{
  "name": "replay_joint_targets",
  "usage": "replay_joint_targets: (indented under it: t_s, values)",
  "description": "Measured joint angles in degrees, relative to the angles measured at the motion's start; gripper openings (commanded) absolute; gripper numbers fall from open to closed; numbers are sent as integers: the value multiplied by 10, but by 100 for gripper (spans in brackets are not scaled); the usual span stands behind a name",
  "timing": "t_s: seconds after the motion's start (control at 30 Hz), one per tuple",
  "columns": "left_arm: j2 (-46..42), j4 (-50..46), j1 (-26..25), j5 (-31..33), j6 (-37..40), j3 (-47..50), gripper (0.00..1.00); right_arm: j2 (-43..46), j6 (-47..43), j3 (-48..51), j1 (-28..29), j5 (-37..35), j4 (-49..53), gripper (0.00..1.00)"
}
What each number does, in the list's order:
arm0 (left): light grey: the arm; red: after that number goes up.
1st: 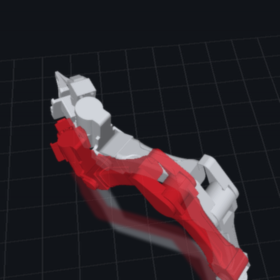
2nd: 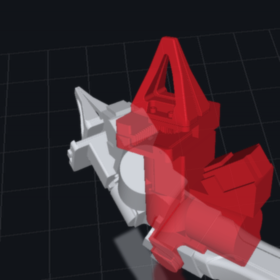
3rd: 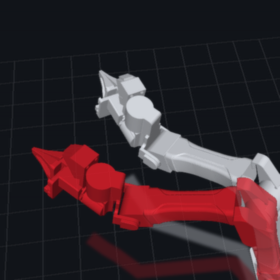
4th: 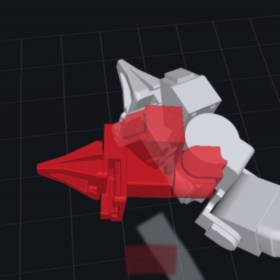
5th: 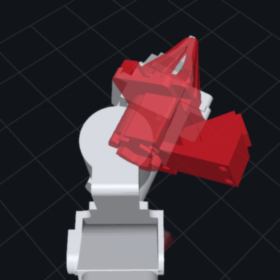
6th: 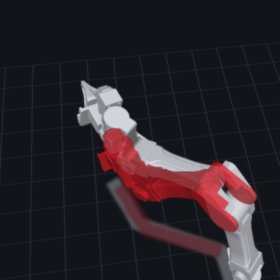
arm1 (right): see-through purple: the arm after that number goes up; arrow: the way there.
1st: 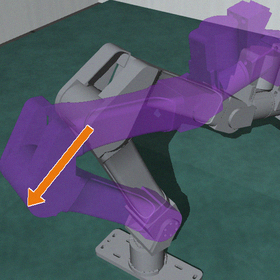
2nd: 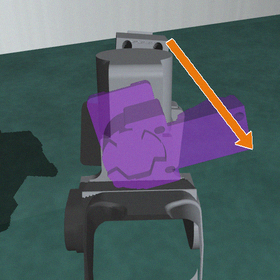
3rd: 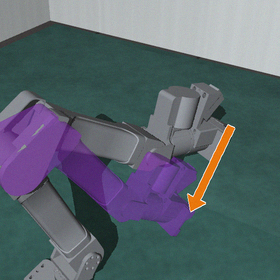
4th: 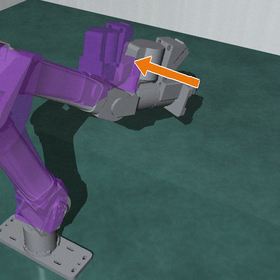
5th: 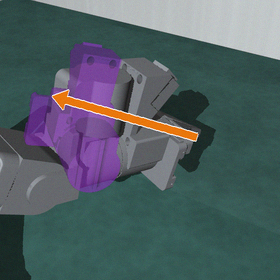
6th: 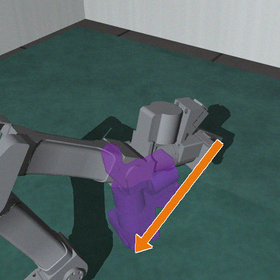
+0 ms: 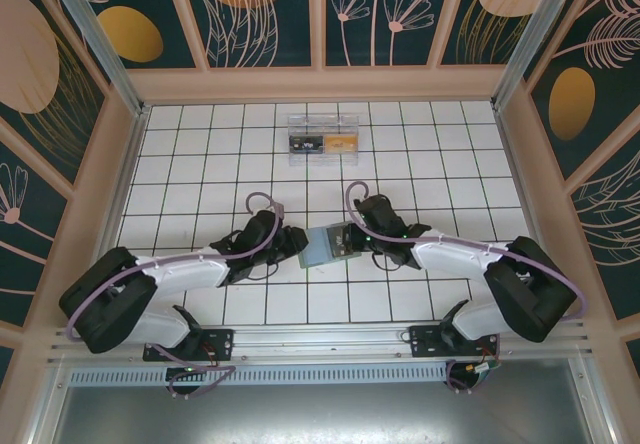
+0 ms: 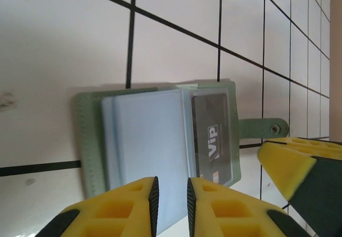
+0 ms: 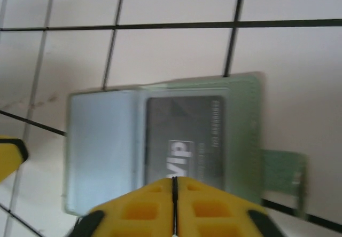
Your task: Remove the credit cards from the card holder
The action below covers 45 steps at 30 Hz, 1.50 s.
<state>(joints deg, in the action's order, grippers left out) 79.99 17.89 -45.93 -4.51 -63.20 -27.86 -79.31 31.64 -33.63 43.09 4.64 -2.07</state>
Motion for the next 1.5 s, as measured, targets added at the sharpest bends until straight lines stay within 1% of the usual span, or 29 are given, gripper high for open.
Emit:
replay_joint_targets:
  t_s: [0.2, 0.33, 0.6, 1.03, 1.2, 1.3, 1.5]
  values:
    - [40, 29, -12, -19, -10, -19, 31, -26, -5, 3, -10, -3, 2, 0]
    - [59, 43, -15, -29, -16, -27, 32, -46, -12, 3, -11, -3, 2, 0]
    - [87, 51, -17, -41, -18, -37, 33, -52, -14, 3, -11, -8, 3, 0]
    - [104, 57, -21, -47, -19, -49, 32, -61, -20, 2, -10, -13, -5, 0]
    - [123, 59, -21, -48, -23, -52, 31, -68, -20, 1, -2, -12, -18, 0]
    - [135, 59, -21, -51, -27, -54, 29, -68, -19, 1, -1, -11, -20, 0]
    - [150, 72, -22, -56, -35, -56, 19, -69, -19, 1, -1, -11, -20, 0]
